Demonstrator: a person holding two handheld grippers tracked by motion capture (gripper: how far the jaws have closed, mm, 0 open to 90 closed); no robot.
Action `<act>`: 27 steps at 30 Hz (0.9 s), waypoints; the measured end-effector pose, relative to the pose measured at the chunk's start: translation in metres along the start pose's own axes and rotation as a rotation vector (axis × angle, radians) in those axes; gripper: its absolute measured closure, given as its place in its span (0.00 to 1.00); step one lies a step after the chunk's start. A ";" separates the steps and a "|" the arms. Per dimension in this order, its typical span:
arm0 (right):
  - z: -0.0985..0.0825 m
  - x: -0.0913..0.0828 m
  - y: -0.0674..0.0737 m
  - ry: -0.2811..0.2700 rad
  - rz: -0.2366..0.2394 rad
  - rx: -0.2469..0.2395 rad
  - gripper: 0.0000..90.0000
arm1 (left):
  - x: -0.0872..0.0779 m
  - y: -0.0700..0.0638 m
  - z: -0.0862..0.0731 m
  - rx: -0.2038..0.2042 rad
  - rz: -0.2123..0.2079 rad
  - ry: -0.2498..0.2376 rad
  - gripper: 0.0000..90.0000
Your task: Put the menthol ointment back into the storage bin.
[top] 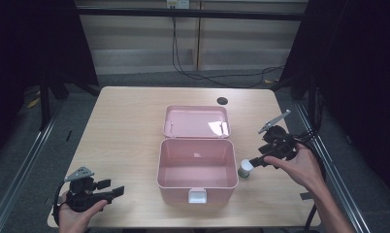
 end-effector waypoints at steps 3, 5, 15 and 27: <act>0.004 0.001 -0.002 0.035 -0.011 -0.009 0.34 | 0.000 0.000 0.000 -0.003 -0.003 -0.003 0.35; 0.007 0.003 -0.003 0.062 -0.018 -0.019 0.33 | 0.000 0.000 0.000 -0.004 -0.003 -0.003 0.35; 0.015 0.022 -0.002 0.196 -0.034 -0.087 0.50 | 0.000 0.000 0.000 -0.005 -0.003 -0.004 0.35; 0.019 0.037 -0.003 0.299 -0.032 -0.130 0.51 | 0.000 0.000 0.000 -0.002 0.000 0.001 0.35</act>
Point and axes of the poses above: each handheld gripper's, and its own axes: x roughly forward along the jaws, z roughly out of its top, y roughly to its left, the point moved 6 cm from there along x, roughly forward along the jaws, and after that the axes turned 12 degrees about y, right-handed, at the moved point
